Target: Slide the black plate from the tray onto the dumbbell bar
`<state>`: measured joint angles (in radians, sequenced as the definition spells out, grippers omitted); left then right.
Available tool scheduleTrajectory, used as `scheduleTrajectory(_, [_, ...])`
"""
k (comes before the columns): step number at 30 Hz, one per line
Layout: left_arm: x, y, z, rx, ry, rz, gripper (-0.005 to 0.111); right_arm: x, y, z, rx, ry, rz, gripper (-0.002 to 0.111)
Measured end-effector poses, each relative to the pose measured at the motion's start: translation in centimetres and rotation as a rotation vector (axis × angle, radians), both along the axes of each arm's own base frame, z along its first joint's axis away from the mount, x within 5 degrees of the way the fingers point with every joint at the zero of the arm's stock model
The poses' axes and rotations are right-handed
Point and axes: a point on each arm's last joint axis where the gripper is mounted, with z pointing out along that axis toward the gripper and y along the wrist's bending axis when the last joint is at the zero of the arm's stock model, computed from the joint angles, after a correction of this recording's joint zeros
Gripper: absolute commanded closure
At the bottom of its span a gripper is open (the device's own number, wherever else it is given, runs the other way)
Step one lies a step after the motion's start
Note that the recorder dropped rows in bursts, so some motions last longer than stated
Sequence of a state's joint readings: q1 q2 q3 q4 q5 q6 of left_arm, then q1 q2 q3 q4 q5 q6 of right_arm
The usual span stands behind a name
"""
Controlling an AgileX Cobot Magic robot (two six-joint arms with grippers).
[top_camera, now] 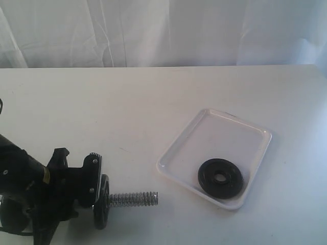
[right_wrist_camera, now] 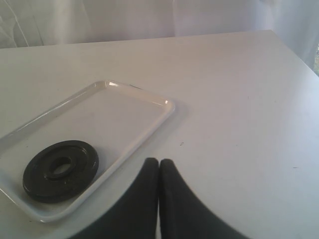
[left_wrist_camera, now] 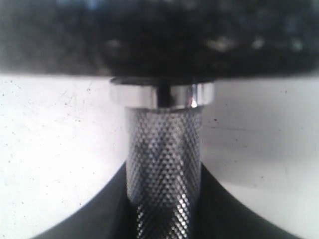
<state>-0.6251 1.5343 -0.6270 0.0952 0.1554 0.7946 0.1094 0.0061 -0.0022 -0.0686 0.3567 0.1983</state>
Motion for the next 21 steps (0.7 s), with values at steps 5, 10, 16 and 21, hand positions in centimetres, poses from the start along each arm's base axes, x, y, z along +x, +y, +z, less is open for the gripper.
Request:
scheduleTrajectory(5, [-0.3,0.2,0.2,-0.003,-0.005,0.0,0.107,0.0,0.0,0.0,0.0,0.0,0.0,0.108])
scheduleTrajectory(10, [-1.1,0.8,1.1,-0.004,-0.002,0.006,0.107,0.0,0.0,0.0,0.0,0.0,0.0,0.108])
scheduleTrajectory(16, [-1.2,0.9,1.8,-0.032,-0.02,0.037,0.107,0.0,0.0,0.0,0.0,0.0,0.0,0.108])
scheduleTrajectory(21, [-1.2,0.9,1.8,-0.04,-0.012,0.064,0.107,0.0,0.0,0.0,0.0,0.0,0.0,0.108])
